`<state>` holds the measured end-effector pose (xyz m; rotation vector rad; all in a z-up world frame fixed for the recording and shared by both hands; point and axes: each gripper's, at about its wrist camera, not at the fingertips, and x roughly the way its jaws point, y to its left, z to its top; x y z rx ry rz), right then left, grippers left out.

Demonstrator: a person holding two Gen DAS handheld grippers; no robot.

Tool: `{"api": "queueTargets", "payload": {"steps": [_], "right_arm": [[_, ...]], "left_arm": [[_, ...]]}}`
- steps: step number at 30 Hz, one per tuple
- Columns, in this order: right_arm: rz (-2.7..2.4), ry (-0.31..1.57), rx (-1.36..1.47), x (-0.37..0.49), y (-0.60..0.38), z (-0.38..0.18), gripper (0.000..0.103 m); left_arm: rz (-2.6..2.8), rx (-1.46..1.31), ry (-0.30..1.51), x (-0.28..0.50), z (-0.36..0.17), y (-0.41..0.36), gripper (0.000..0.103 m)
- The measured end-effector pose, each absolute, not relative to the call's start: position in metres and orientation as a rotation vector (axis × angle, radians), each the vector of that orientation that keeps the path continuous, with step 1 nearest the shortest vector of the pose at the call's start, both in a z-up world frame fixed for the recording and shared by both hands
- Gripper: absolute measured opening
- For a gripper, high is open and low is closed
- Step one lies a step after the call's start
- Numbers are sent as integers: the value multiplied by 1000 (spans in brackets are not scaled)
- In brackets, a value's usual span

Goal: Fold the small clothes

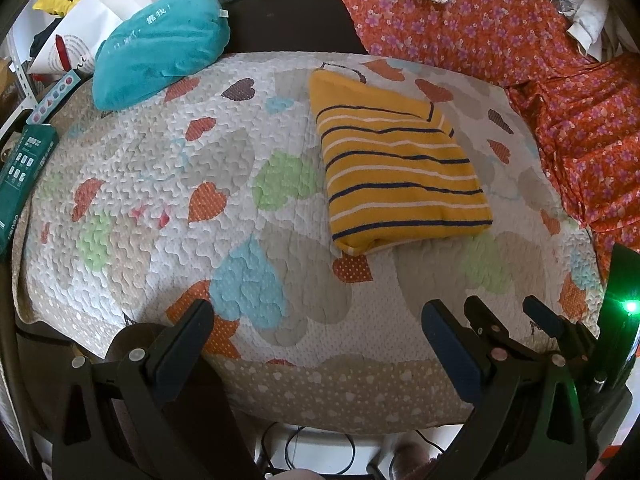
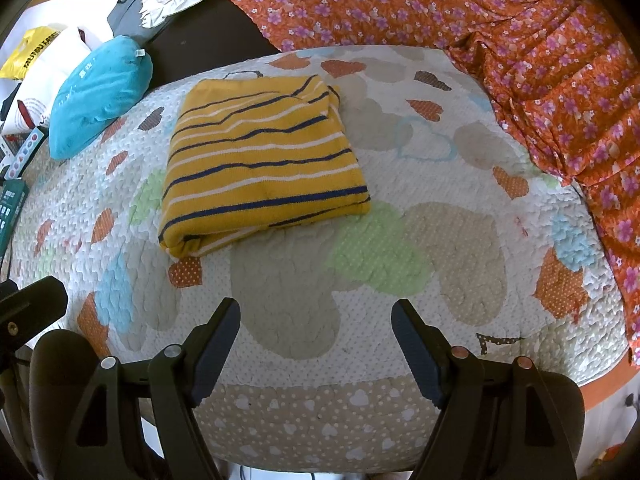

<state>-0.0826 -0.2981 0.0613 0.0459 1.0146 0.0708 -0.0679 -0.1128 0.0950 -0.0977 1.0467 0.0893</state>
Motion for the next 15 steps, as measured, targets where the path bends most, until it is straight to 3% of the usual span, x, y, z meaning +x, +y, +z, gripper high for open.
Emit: {"api": "queueTargets", "payload": {"steps": [15], "right_arm": [[83,1032,27,-78,-297,52,82]], "left_arm": [[80,-149,1115,-61,77,-106,103]]}}
